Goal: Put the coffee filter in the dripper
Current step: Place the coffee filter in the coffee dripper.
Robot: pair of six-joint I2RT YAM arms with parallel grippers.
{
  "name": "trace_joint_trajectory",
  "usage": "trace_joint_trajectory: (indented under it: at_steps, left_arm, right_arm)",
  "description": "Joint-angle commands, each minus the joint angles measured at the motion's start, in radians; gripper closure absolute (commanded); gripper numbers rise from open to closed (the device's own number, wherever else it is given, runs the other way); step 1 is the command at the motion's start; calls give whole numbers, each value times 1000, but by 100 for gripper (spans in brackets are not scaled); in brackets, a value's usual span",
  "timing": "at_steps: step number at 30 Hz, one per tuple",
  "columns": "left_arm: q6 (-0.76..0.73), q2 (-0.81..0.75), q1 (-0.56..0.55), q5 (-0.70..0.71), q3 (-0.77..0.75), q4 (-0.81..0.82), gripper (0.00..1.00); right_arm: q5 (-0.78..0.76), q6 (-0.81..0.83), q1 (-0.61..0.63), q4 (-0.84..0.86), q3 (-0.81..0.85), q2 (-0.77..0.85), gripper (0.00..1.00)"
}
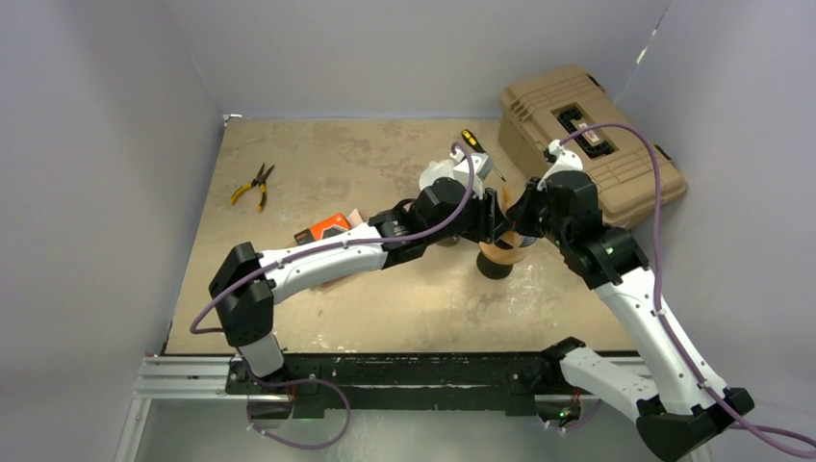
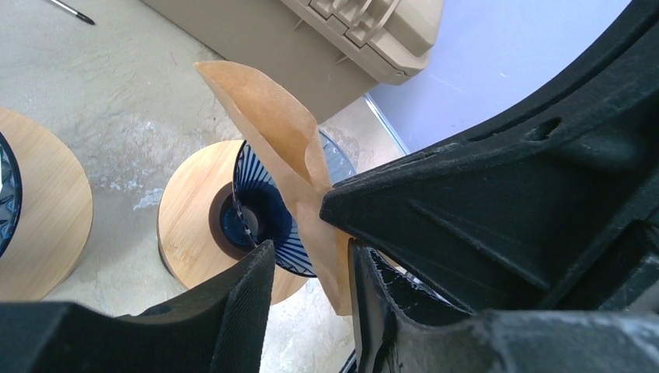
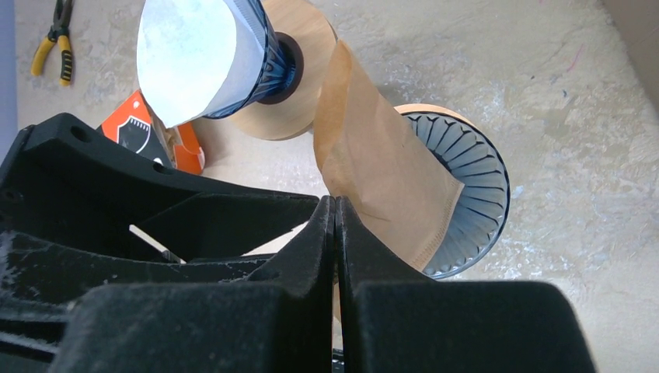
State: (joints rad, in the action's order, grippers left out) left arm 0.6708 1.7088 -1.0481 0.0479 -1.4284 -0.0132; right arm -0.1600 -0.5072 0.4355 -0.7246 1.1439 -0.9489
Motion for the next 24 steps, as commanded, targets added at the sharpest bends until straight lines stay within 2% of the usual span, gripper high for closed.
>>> trace_joint_trajectory:
  at_steps: [1,3,8,11,13,20,24]
  left_arm:
    - [16,14,-1,8,-2,42,63]
    - [16,14,-1,5,2,52,67]
    - [19,10,-2,1,9,72,88]
    - [19,3,-2,7,14,75,100]
    - [20,-5,-1,11,18,80,100]
    - [13,-14,-1,19,12,72,100]
    - [17,-19,-1,29,11,70,100]
  right_arm:
    - [29,5,-1,25,44,6,100]
    - [30,5,0,25,45,8,99]
    - [37,5,-1,29,42,13,96]
    - [61,17,-1,35,42,17,88]
    - [67,23,0,39,42,23,78]
    - [55,48,0,29,42,36,33]
    - [27,59,-1,7,40,36,29]
